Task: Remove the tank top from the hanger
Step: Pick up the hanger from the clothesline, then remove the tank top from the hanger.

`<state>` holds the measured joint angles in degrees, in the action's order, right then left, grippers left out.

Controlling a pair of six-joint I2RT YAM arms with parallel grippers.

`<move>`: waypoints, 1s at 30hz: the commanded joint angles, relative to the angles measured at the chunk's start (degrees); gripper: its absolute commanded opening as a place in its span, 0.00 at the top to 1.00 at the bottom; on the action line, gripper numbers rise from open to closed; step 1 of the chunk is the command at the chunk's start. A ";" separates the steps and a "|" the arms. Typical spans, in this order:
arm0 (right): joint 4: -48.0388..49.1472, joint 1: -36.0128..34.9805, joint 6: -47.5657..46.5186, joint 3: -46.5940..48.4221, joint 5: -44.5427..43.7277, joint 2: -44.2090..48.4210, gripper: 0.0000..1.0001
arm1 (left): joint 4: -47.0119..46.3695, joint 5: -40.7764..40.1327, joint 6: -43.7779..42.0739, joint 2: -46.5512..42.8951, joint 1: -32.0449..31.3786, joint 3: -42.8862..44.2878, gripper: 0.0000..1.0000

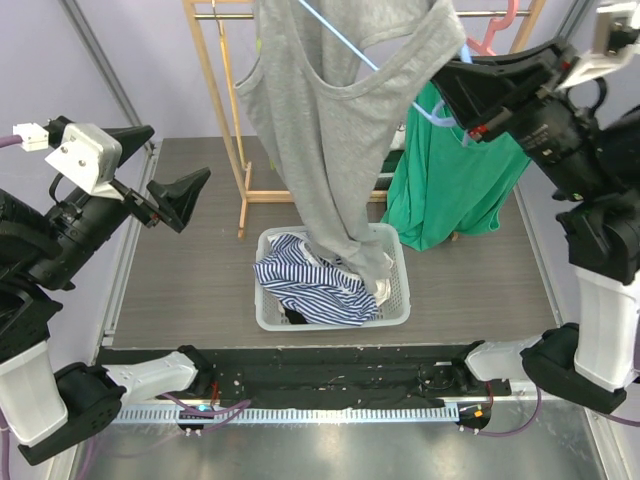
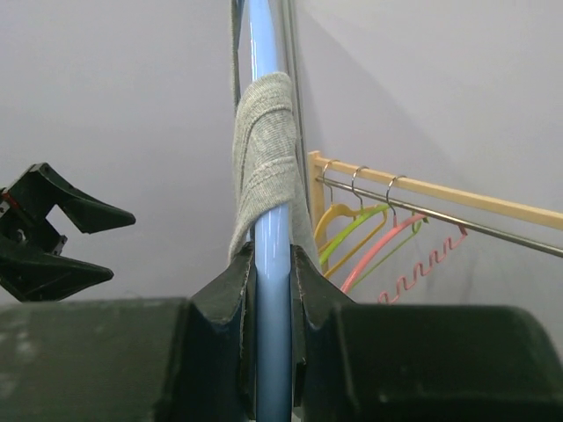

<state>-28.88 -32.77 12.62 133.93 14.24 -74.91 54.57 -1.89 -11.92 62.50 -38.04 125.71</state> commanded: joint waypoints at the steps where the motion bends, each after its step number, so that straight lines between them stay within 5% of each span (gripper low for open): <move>1: 7.53 -0.10 1.97 -1.82 0.27 1.61 0.99 | -0.69 1.01 1.11 -1.24 0.78 -0.29 0.00; 17: -2.03 -0.10 2.23 -34.69 9.13 23.14 0.99 | -0.08 5.75 1.64 -0.71 0.95 0.50 0.00; 26: -13.81 -0.10 -5.05 -37.25 20.21 22.71 0.99 | 5.89 26.57 -1.43 -0.62 1.04 -1.16 0.00; 30: -16.64 -0.10 -8.92 -36.64 19.42 21.92 0.99 | -1.01 29.06 -1.97 -5.10 1.04 -10.38 0.00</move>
<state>-44.71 -32.77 8.67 96.42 31.97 -51.99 57.23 20.12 -12.49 60.31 -37.36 122.06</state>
